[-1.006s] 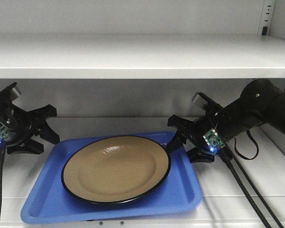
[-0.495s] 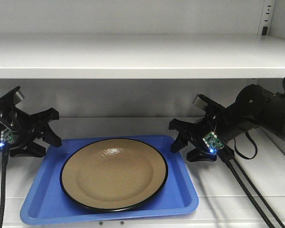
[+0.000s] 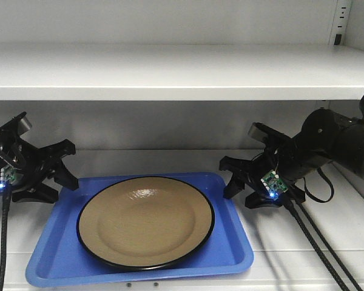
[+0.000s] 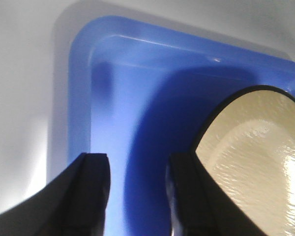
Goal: Place disk in tray to left cabinet
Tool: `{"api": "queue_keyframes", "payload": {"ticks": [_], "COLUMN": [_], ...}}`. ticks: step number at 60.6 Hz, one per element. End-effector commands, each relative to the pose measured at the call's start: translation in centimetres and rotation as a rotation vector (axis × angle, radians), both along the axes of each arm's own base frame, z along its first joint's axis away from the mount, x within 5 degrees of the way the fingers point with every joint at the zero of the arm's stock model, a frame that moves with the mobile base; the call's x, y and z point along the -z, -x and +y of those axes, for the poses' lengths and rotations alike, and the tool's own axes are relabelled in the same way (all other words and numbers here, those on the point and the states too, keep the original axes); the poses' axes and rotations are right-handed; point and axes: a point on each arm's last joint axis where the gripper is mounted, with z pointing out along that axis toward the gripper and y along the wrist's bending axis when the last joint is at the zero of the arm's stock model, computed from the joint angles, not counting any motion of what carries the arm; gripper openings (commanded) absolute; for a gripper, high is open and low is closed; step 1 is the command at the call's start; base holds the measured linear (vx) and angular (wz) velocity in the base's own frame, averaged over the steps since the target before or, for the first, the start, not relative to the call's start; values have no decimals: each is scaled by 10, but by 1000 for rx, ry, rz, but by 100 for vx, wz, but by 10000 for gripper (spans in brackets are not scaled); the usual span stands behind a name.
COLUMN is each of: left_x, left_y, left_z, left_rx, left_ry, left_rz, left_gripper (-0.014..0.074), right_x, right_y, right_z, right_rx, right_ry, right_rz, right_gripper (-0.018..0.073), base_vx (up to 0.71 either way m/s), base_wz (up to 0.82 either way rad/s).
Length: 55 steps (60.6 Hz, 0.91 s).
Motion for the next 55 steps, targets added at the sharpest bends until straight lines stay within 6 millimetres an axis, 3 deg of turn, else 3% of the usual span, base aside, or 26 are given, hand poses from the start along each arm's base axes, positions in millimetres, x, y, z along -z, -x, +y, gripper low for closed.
{"api": "queue_keyframes", "payload": {"ticks": [1,21,35,55], "left_x": [-34,-36,-21,-30], "left_y": [9,11,26,103], "left_z": [-3,-3,2,18], "left_rx": [-9,-8,-84,-193], "left_ry": [48,45,25,-92], "left_rz": [-118,-121,-157,-376], "left_gripper": [408,408,407,400], "right_x": [-39,-39,-39,-39], "right_y": [7,7,7,7], "right_z": [-1,-1,-1,-1], "right_rx": [10,10,10,10], "right_ry": [-38,-39,-39,-39], "right_rz": [-125,-126,-126,-126], "right_gripper": [396,396,396,396], "base_vx": [0,0,0,0], "base_wz": [0,0,0,0]}}
